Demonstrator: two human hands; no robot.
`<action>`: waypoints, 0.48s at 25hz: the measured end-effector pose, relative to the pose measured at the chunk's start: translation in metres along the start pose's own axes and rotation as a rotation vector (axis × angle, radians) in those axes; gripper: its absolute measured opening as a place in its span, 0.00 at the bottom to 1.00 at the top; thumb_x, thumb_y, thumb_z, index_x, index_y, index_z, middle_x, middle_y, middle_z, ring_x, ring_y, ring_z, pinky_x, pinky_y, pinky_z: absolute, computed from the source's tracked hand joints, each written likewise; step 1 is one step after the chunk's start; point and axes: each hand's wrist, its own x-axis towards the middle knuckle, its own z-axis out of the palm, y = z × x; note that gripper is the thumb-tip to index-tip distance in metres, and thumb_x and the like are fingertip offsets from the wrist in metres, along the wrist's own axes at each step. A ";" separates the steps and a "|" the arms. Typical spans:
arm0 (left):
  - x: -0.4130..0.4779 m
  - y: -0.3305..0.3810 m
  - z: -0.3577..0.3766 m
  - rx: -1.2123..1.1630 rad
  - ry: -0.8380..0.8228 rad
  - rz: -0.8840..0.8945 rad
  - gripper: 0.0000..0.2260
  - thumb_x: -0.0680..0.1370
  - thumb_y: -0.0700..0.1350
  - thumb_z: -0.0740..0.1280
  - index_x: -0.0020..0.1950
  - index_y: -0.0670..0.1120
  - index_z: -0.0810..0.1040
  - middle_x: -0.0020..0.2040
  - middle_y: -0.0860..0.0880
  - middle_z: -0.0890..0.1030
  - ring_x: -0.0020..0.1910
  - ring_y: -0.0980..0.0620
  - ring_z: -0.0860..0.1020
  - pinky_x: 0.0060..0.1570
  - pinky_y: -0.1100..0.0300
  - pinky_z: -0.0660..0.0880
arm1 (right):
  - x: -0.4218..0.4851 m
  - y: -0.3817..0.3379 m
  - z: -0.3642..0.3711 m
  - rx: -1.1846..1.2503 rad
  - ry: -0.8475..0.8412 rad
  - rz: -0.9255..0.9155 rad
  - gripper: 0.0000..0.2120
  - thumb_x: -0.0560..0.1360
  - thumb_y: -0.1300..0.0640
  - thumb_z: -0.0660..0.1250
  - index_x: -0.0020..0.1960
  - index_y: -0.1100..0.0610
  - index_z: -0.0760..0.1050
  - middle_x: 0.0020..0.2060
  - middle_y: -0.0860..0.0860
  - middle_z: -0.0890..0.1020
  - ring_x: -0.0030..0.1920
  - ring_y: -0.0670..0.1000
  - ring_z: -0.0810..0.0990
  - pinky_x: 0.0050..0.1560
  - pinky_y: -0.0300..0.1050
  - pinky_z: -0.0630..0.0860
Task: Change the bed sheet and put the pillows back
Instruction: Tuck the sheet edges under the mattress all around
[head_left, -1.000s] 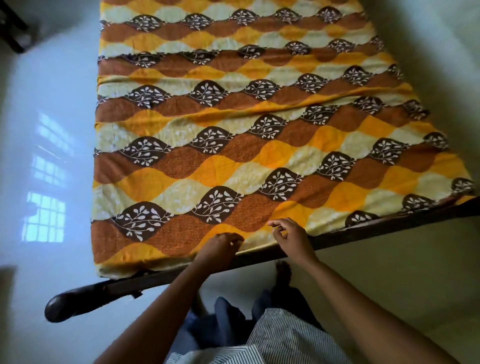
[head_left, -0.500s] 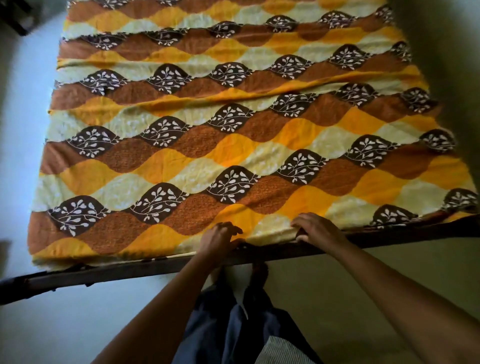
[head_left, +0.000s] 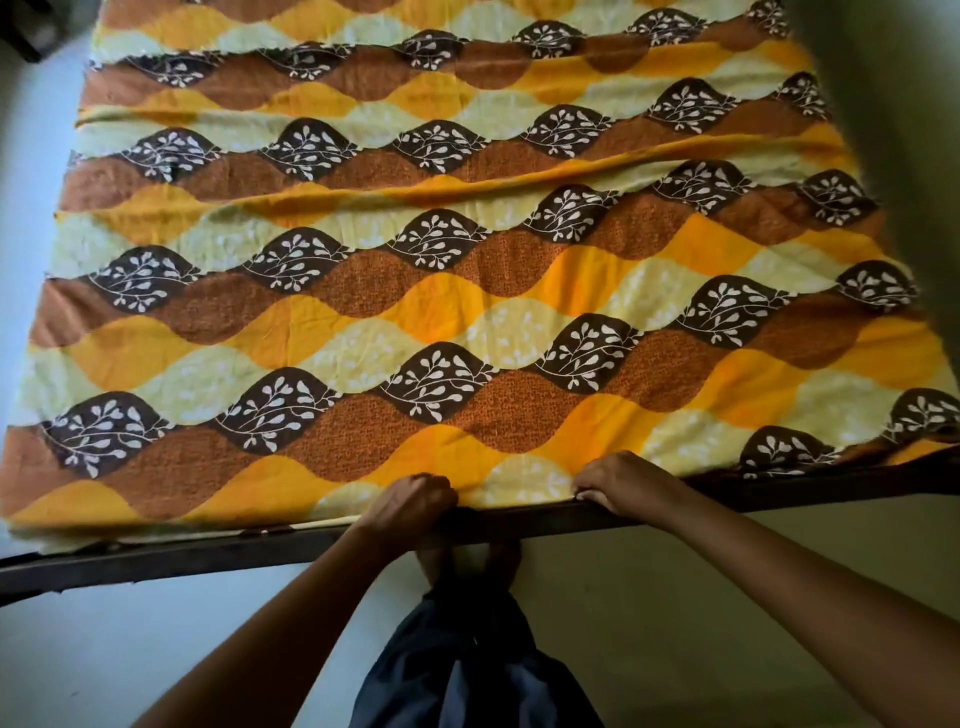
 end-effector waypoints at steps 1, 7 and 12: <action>0.000 0.000 0.000 -0.043 -0.050 -0.065 0.01 0.68 0.43 0.69 0.36 0.47 0.80 0.34 0.51 0.80 0.31 0.55 0.79 0.27 0.69 0.64 | 0.005 0.000 -0.001 0.028 -0.061 0.060 0.07 0.75 0.59 0.66 0.49 0.58 0.82 0.47 0.54 0.84 0.49 0.52 0.81 0.45 0.41 0.73; 0.009 -0.001 0.003 -0.183 -0.155 -0.386 0.21 0.81 0.54 0.53 0.60 0.41 0.76 0.50 0.45 0.80 0.54 0.46 0.77 0.56 0.55 0.71 | 0.019 0.001 -0.001 0.160 -0.279 0.291 0.14 0.79 0.52 0.60 0.59 0.56 0.78 0.59 0.53 0.80 0.60 0.53 0.76 0.57 0.42 0.71; 0.011 0.000 0.012 -0.332 -0.421 -0.397 0.34 0.75 0.67 0.52 0.76 0.55 0.45 0.74 0.40 0.62 0.71 0.42 0.63 0.69 0.51 0.60 | 0.016 -0.001 0.009 0.343 -0.495 0.510 0.26 0.80 0.39 0.47 0.73 0.50 0.62 0.73 0.52 0.63 0.73 0.54 0.62 0.71 0.49 0.60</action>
